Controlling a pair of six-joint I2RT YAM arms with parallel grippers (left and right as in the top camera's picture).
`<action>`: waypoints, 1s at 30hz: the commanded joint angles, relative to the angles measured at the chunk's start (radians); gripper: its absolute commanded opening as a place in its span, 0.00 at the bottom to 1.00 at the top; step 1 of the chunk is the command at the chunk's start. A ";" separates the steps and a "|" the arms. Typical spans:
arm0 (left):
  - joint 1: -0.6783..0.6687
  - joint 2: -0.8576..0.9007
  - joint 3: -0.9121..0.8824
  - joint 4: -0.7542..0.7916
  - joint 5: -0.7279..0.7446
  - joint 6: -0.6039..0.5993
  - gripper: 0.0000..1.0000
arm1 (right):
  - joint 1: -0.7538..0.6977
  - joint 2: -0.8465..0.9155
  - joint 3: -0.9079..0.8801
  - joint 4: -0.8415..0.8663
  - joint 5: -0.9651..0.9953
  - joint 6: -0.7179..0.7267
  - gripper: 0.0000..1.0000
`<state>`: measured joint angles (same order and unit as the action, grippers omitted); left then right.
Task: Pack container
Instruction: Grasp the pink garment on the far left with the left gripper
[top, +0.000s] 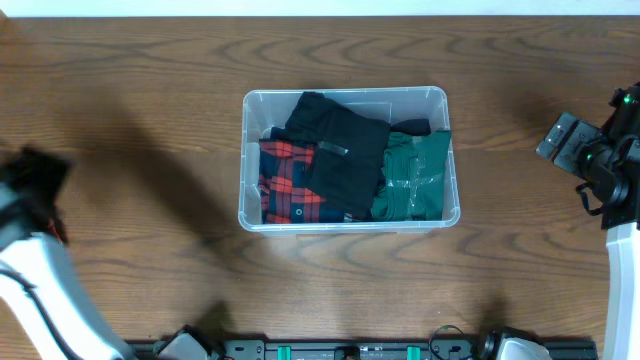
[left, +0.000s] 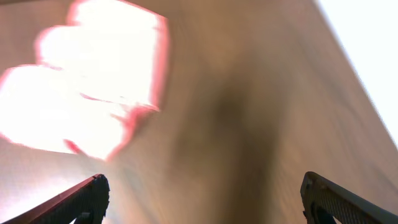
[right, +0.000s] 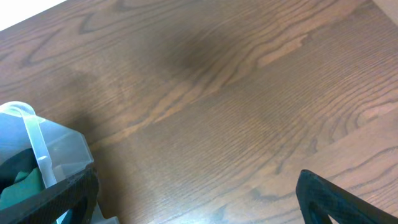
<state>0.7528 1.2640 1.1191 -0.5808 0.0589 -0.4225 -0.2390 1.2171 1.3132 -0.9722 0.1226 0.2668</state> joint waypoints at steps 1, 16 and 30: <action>0.212 0.126 0.000 0.069 0.008 -0.023 0.98 | -0.002 0.001 -0.001 -0.002 -0.003 -0.014 0.99; 0.416 0.579 0.000 0.390 0.186 0.142 0.98 | -0.002 0.001 -0.001 -0.012 -0.004 -0.029 0.99; 0.407 0.701 0.000 0.426 0.258 0.137 0.40 | -0.002 0.001 -0.001 -0.008 -0.026 -0.029 0.99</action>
<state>1.1629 1.9423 1.1187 -0.1490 0.2676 -0.2989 -0.2390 1.2171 1.3132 -0.9794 0.1036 0.2516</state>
